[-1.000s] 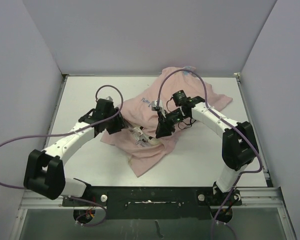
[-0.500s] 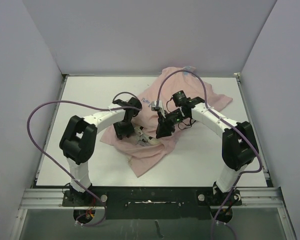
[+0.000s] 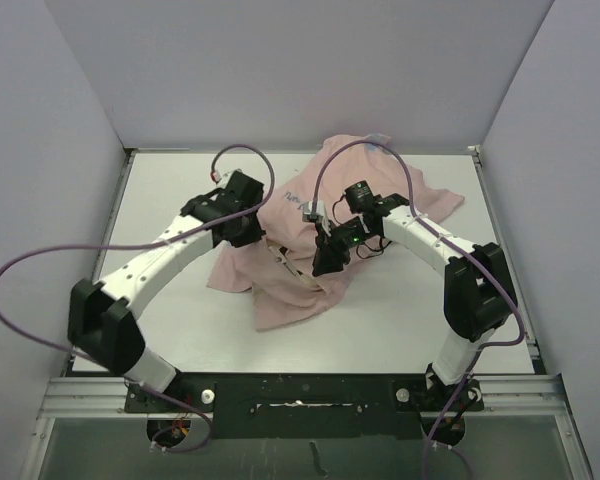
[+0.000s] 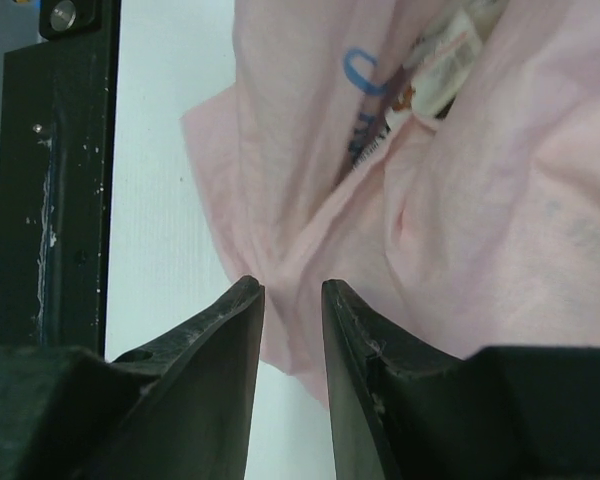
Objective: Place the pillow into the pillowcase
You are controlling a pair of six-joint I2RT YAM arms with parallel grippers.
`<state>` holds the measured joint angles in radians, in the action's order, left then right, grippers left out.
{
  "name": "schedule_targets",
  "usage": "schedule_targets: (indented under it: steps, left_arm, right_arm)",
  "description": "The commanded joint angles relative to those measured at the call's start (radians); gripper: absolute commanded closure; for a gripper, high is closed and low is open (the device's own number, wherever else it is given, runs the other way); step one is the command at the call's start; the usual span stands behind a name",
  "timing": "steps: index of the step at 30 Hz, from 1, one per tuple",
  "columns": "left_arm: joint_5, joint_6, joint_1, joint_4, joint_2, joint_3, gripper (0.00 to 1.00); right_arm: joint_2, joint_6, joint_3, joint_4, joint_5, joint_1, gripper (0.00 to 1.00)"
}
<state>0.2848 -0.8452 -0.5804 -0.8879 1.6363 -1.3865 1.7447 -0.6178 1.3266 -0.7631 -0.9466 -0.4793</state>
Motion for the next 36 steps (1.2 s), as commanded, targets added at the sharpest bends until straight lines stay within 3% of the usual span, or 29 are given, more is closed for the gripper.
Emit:
schedule_targets:
  steps: [1, 3, 8, 13, 17, 24, 36]
  left_arm:
    - [-0.176, 0.042, 0.021, 0.307, -0.258, 0.043, 1.00]
    - [-0.269, -0.009, 0.041, 0.394, -0.287, 0.070, 1.00]
    - [-0.400, -0.154, 0.090, 0.628, -0.320, 0.170, 1.00]
    - [-0.454, -0.196, 0.137, 0.609, -0.270, 0.149, 1.00]
    - [-0.477, -0.206, 0.148, 0.607, -0.258, 0.146, 1.00]
    - [-0.474, -0.226, 0.170, 0.625, -0.324, 0.201, 1.00]
    - [-0.478, -0.237, 0.195, 0.621, -0.374, 0.241, 1.00]
  right_arm:
    - [0.002, 0.043, 0.047, 0.036, 0.057, -0.006, 0.69]
    - [0.012, 0.045, 0.062, 0.027, 0.045, -0.003, 0.69]
    - [-0.025, -0.031, 0.101, -0.042, -0.189, 0.000, 0.62]
    - [-0.034, -0.218, 0.195, -0.193, -0.260, -0.041, 0.44]
    - [-0.001, -0.298, 0.221, -0.166, -0.182, -0.104, 0.40]
    - [0.077, -0.087, 0.217, 0.056, 0.093, -0.138, 0.40]
    - [-0.006, -0.050, 0.153, 0.013, 0.155, -0.147, 0.44]
